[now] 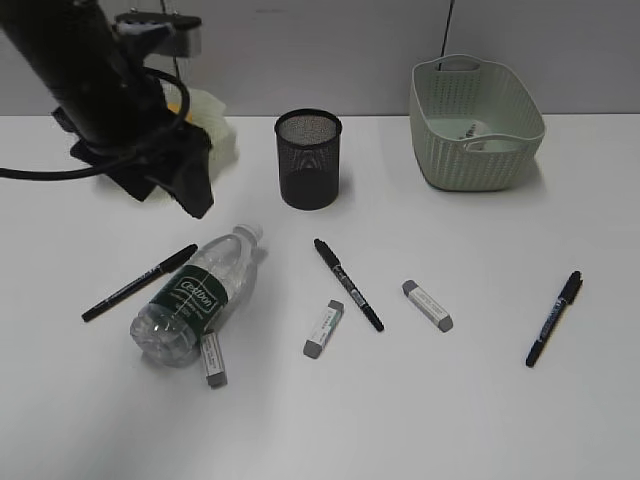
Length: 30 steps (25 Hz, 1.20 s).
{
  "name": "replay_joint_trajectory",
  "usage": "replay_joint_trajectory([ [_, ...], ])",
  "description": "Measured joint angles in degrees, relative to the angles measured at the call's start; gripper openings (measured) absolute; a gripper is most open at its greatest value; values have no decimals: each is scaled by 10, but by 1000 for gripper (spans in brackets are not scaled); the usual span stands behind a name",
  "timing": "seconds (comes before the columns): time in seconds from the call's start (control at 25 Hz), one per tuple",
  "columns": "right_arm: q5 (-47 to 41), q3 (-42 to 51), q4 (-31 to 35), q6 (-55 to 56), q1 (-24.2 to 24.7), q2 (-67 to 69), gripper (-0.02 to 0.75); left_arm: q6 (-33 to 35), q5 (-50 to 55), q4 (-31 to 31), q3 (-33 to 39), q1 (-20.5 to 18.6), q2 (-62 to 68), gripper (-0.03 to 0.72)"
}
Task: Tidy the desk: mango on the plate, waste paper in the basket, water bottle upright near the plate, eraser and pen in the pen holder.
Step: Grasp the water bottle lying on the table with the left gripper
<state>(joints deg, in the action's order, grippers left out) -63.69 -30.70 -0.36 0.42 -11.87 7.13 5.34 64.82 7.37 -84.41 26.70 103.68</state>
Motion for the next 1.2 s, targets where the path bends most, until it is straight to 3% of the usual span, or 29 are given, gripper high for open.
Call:
replay_joint_trajectory([
  [0.4, 1, 0, 0, 0, 0, 0, 576, -17, 46, -12, -145, 13, 171, 591],
  [0.72, 1, 0, 0, 0, 0, 0, 576, -19, 41, -40, -152, 14, 223, 591],
  [1.2, 1, 0, 0, 0, 0, 0, 576, -50, 47, -35, -155, 15, 234, 591],
])
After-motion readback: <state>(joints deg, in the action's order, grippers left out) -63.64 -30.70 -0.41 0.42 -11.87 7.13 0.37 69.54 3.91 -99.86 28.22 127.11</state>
